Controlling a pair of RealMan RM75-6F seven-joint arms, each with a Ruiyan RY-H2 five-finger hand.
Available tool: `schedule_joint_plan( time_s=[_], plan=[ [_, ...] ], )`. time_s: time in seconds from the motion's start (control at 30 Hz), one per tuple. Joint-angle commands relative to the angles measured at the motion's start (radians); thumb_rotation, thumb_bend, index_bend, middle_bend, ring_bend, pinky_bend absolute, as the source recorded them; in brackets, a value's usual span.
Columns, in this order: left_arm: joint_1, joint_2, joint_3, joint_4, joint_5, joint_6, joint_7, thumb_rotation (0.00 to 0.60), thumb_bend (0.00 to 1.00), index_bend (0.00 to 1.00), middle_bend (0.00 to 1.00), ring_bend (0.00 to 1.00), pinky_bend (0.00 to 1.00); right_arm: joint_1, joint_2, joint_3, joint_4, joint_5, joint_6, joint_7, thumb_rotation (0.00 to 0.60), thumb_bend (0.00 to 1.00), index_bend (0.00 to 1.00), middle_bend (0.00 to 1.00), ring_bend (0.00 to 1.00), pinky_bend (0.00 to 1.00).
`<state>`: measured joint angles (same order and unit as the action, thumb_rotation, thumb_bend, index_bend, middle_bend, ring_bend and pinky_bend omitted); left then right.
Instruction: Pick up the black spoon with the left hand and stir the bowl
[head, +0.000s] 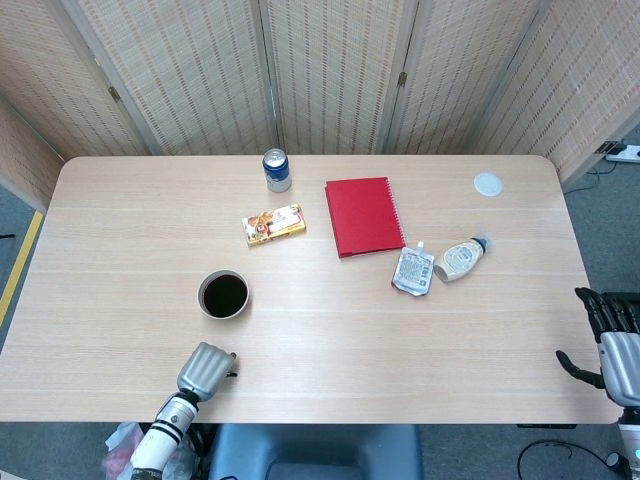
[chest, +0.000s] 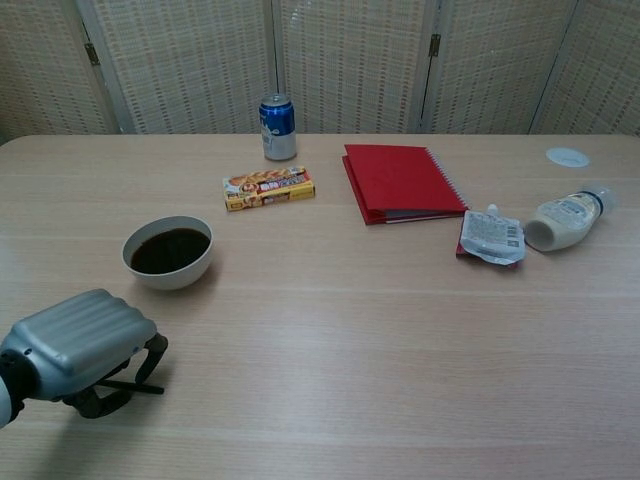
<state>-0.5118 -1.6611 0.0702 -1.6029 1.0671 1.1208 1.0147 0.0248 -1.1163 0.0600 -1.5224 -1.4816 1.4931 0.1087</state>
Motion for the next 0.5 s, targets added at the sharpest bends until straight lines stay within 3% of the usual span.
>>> schedule_joint_plan(
  time_s=[0.03, 0.5],
  plan=[
    [-0.001, -0.002, 0.004, 0.001, 0.0, 0.004, 0.007, 0.6, 0.4, 0.54, 0.97, 0.92, 1.0, -0.001, 0.0, 0.0, 0.0, 0.0, 0.0, 0.0, 0.6, 0.16, 0.0, 0.1, 0.12, 0.08],
    [-0.013, -0.007, 0.016, 0.014, -0.001, -0.006, 0.008, 0.6, 0.43, 0.58, 0.97, 0.92, 1.0, -0.002, -0.003, 0.0, 0.004, 0.003, -0.002, 0.003, 0.6, 0.16, 0.0, 0.1, 0.12, 0.08]
  ],
)
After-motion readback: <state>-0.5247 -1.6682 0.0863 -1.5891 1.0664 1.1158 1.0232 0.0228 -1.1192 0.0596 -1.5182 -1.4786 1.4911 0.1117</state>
